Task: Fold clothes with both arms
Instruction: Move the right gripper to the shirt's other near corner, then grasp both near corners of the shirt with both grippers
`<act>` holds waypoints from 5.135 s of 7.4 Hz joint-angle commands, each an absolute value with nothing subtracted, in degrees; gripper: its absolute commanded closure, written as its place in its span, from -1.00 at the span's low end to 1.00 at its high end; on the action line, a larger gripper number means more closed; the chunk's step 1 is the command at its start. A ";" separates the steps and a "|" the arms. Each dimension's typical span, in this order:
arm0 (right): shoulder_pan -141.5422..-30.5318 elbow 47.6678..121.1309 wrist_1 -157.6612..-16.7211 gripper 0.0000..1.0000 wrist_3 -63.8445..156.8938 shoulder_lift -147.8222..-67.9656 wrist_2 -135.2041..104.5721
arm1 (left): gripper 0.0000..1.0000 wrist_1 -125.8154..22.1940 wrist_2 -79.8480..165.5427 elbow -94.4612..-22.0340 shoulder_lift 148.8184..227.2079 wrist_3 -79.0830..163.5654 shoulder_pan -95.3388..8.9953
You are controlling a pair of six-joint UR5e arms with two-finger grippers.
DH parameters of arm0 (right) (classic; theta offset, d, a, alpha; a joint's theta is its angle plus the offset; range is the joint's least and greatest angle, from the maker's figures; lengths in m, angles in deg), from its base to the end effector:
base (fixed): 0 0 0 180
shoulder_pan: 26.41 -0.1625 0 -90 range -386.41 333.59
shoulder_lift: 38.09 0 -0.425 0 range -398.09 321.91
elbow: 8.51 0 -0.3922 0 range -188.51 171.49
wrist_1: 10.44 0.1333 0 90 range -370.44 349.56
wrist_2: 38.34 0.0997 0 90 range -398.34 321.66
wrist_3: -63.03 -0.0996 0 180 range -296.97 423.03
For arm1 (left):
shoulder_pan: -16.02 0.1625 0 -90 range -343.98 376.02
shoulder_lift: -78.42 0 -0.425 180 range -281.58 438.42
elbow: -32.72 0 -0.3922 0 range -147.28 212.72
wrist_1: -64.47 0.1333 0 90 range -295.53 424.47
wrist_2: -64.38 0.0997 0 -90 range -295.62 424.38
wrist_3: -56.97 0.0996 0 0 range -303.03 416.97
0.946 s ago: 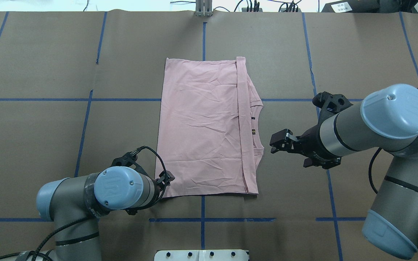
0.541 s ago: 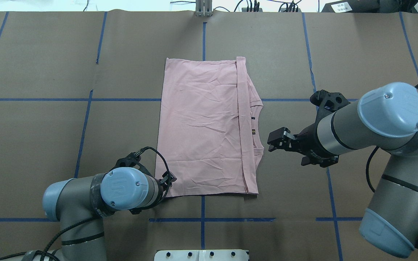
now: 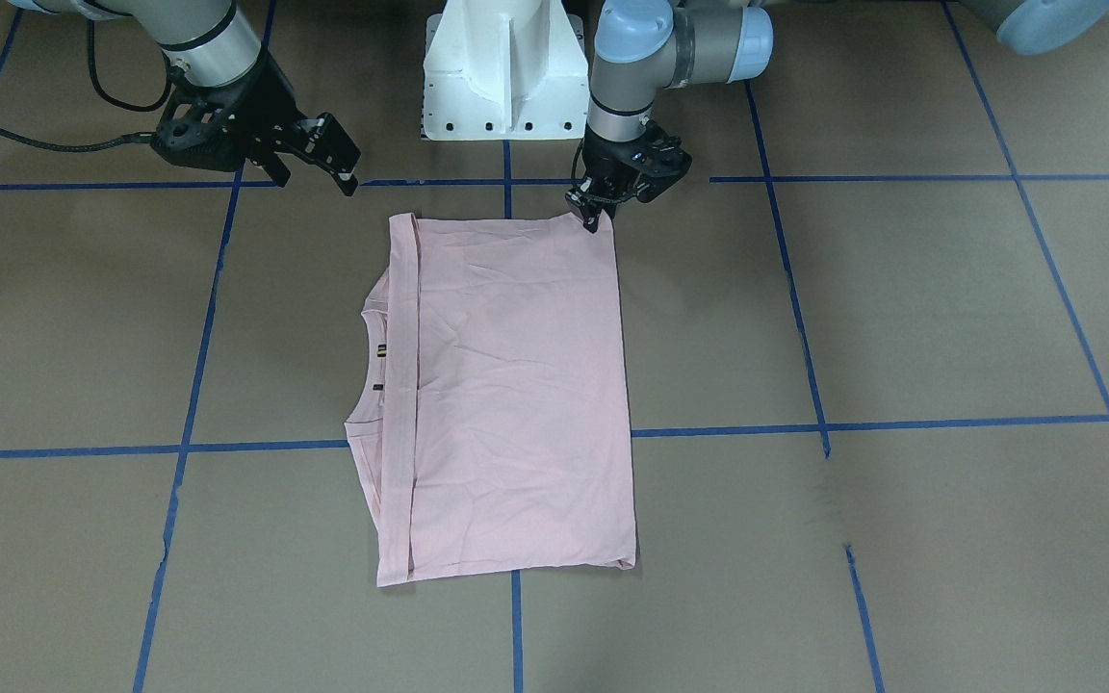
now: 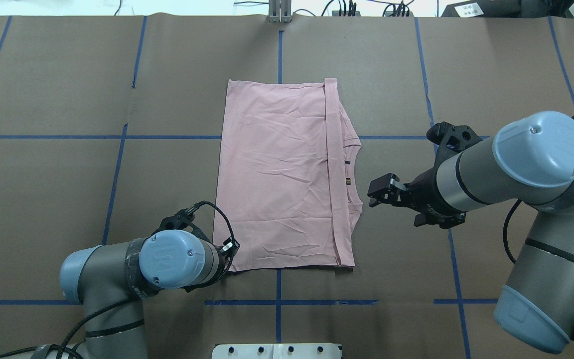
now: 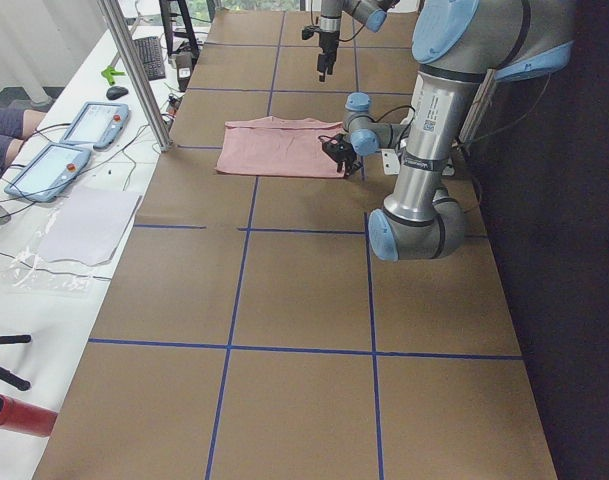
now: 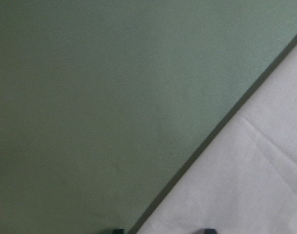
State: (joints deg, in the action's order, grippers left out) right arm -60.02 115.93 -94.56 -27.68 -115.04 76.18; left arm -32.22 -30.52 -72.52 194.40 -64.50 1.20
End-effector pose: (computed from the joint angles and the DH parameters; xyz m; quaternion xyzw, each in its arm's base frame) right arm -0.3598 -0.3496 0.2615 -0.0577 -0.4746 0.1665 0.8624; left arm 0.5691 -0.2796 0.2786 -0.0974 0.3957 -0.3429 0.8464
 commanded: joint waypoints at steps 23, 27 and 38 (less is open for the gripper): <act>-46.36 93.80 -95.08 -0.93 -43.67 -102.33 65.81 | 1.00 -30.63 -30.45 -77.58 194.26 -52.10 0.11; -46.44 93.71 -95.00 -0.07 -43.15 -102.42 65.90 | 1.00 -30.63 -30.54 -77.58 194.26 -52.10 0.12; -47.75 97.66 -95.26 1.00 -43.06 -101.72 66.51 | 1.00 -30.54 -30.81 -78.02 194.26 -52.28 0.38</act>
